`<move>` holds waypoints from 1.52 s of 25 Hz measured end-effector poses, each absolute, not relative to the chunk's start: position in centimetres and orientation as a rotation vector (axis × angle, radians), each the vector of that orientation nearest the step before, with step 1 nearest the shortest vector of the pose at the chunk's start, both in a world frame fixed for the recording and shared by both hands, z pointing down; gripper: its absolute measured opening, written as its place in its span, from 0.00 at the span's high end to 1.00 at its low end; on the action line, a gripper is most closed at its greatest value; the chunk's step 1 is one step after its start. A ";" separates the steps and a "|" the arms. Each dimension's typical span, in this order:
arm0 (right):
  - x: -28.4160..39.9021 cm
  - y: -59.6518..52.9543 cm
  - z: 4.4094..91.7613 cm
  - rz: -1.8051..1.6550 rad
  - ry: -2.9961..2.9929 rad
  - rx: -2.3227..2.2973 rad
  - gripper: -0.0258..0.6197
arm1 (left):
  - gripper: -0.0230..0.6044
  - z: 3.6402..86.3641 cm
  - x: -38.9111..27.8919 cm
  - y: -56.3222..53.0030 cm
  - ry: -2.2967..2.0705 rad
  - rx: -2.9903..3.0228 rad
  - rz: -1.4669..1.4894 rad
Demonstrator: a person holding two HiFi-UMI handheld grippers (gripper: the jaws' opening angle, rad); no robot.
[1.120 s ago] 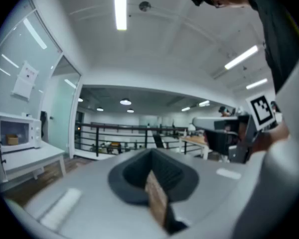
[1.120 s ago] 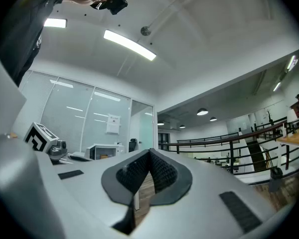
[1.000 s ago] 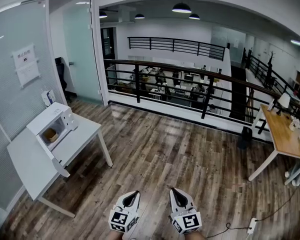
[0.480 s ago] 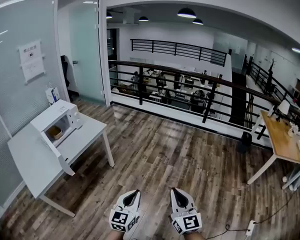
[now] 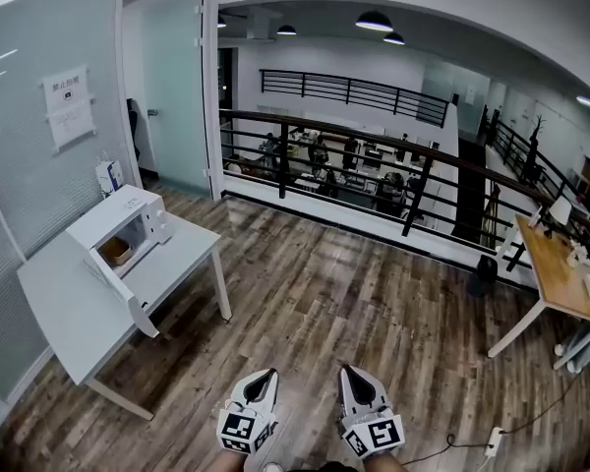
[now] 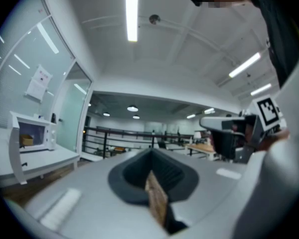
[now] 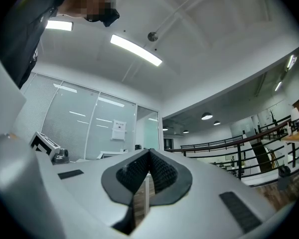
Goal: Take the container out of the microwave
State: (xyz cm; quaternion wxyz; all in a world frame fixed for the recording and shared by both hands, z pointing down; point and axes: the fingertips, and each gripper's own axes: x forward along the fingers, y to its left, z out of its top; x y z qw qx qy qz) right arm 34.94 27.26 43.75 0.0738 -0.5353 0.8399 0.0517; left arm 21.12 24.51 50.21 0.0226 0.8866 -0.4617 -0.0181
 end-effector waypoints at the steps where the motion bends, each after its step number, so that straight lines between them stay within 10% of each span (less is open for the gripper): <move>1: 34.5 27.4 43.8 0.155 2.529 -1.605 0.96 | 0.96 50.2 20.7 24.7 -1.432 2.747 -0.057; 38: 40.8 9.2 43.4 0.138 2.622 -1.379 0.96 | 0.96 48.8 23.4 8.7 -1.750 2.555 -0.088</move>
